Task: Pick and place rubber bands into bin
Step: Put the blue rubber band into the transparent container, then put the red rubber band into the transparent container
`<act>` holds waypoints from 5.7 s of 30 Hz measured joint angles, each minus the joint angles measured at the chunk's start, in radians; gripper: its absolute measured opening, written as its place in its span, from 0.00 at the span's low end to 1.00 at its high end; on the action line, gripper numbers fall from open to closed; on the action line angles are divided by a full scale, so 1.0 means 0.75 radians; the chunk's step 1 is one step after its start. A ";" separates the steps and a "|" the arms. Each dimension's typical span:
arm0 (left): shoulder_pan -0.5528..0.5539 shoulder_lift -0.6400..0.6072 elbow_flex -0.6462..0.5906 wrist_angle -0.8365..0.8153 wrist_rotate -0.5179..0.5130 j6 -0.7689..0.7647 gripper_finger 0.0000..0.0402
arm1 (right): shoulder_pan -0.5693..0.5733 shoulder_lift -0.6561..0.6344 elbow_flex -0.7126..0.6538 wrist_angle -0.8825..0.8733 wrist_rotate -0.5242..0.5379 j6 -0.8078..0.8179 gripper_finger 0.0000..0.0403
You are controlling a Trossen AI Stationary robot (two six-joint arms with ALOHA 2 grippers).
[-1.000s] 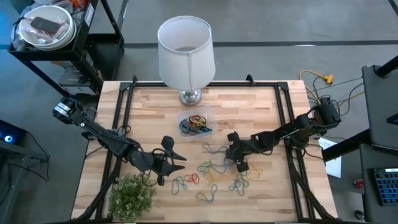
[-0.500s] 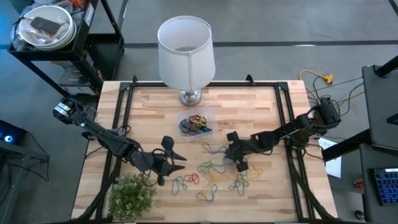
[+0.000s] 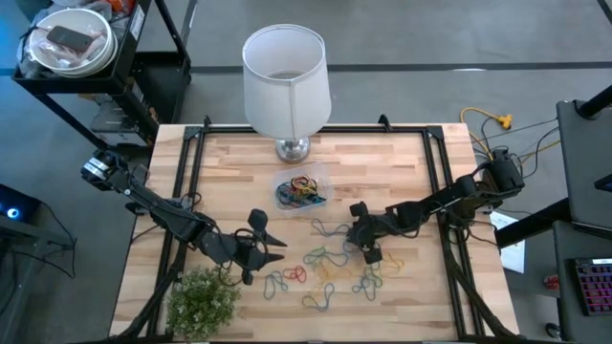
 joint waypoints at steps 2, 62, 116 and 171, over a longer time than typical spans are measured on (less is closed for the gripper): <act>0.000 0.000 0.000 0.002 0.000 0.000 0.34 | -0.001 0.000 0.000 -0.007 0.000 0.009 0.17; 0.001 0.000 -0.001 -0.004 0.000 -0.001 0.34 | -0.537 0.212 0.556 0.160 0.158 -0.398 0.02; 0.001 0.006 -0.008 -0.101 0.000 -0.052 0.34 | -0.074 -0.151 0.511 -0.945 -0.120 0.313 0.31; 0.332 0.773 0.201 -0.072 0.737 -0.435 0.34 | 0.175 -0.146 0.188 -0.489 -0.105 0.464 0.24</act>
